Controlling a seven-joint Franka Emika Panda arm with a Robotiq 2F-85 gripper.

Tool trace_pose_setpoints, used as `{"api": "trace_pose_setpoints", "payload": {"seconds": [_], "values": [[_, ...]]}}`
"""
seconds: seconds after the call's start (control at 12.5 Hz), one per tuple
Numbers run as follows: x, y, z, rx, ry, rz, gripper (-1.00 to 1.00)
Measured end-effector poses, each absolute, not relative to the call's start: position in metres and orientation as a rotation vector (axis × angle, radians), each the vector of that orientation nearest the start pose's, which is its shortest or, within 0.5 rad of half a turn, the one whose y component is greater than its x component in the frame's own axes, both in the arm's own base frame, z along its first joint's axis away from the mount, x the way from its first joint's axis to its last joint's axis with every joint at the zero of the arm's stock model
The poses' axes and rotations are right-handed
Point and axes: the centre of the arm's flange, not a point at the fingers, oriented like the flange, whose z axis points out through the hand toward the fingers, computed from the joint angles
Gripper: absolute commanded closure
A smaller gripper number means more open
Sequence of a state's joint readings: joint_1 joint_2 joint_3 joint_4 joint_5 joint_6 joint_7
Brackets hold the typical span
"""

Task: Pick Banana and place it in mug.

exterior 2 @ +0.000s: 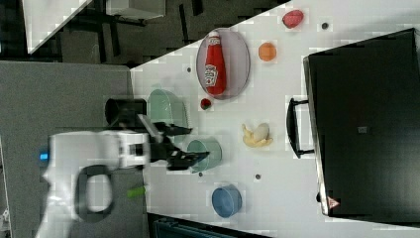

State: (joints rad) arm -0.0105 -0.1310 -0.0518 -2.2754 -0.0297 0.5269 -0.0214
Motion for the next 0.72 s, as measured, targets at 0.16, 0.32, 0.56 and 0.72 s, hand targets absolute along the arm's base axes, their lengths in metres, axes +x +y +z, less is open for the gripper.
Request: {"api": "trace_pose_setpoints", "payload": {"seconds": [0.16,0.32,0.56,0.72], "values": [[0.491,-0.022,0.337,-2.948,1.219,0.107,-1.0],[0.485,-0.015,0.284,-2.967,1.18,0.158,-1.0],[0.485,-0.01,0.218,-3.01,1.013,0.155,-1.0],[0.484,-0.017,0.174,-3.036,0.963,0.191,-1.0]]}}
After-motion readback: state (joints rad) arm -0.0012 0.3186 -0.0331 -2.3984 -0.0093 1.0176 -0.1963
